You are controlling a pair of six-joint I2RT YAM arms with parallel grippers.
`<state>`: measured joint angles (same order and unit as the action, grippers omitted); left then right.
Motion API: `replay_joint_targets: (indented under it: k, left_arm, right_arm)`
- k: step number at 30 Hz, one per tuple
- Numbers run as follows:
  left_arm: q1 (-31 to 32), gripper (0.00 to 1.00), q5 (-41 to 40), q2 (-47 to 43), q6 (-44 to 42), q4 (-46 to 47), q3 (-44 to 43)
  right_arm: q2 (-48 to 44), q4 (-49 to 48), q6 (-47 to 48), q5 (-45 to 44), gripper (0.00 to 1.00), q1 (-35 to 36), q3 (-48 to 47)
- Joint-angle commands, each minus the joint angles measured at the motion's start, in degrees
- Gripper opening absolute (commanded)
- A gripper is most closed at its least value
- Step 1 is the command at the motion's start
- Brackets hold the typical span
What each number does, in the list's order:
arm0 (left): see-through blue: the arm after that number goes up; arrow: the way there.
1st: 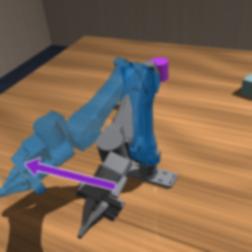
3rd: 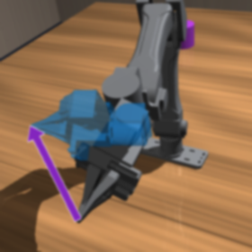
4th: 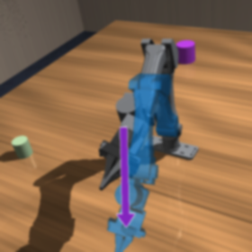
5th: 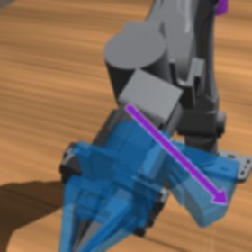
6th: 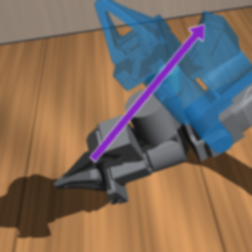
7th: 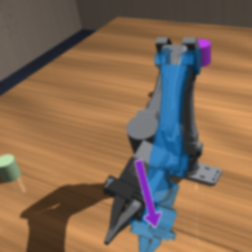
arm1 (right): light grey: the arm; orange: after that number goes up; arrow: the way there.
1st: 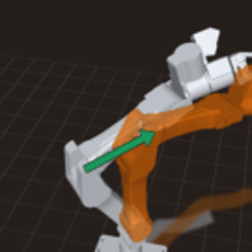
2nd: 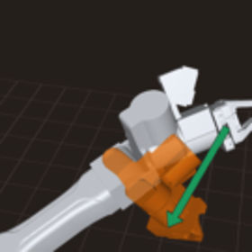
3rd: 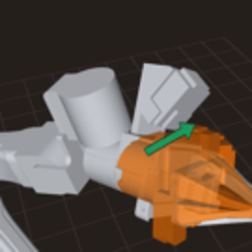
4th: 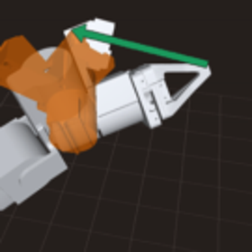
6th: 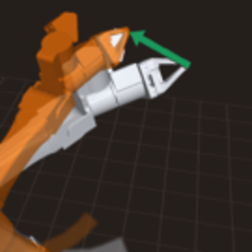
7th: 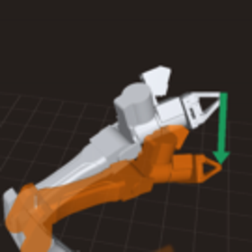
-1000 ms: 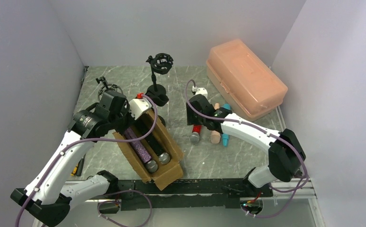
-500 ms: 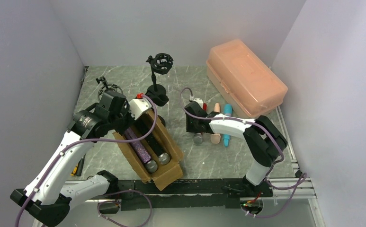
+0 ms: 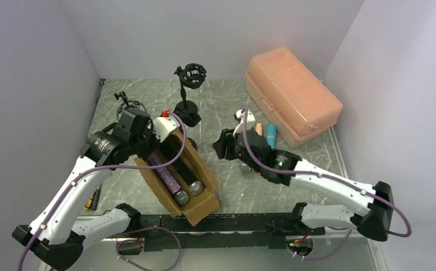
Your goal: Attach the microphones to the stand
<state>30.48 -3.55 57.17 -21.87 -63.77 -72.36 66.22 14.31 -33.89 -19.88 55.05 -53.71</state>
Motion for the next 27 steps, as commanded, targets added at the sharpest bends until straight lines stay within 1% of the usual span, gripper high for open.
replay_joint_targets:
  k: [1, 3, 5, 8, 12, 16, 22, 27]
  left_arm:
    - [0.3, 0.0, -1.5, 0.4, 4.1, 1.9, -2.9]
    - [0.3, 0.0, -1.9, 0.7, 4.6, 1.7, -2.5]
    - [0.4, 0.0, -2.2, 0.8, 4.8, 1.6, -2.4]
    - [0.4, 0.0, -2.2, 1.2, 4.9, 1.1, -3.1]
    - [0.5, 0.0, -1.8, 1.6, 5.2, 0.3, -4.2]
    - [0.6, 0.0, -1.5, 1.6, 5.3, 0.0, -4.5]
    - [0.7, 0.0, -0.4, 1.5, 5.4, -0.2, -4.5]
    - [0.8, 0.0, 2.6, 1.3, 5.3, -0.7, -5.2]
  right_arm:
    - [-1.8, -3.8, 6.6, -7.4, 0.5, 10.9, -1.7]
    - [0.0, -3.7, 9.0, -10.1, 0.48, 16.4, -3.7]
    - [2.8, -3.9, 11.7, -12.8, 0.48, 21.3, -6.1]
    - [8.0, -4.4, 14.9, -12.2, 0.51, 24.3, -9.1]
    - [14.4, -6.7, 17.4, -8.9, 0.55, 24.5, -11.6]
    - [21.0, -6.9, 18.3, -7.9, 0.55, 23.4, -15.0]
    - [26.3, -9.2, 18.0, -5.9, 0.56, 20.0, -15.9]
    - [30.3, -10.7, 18.7, -5.2, 0.56, 18.5, -16.3]
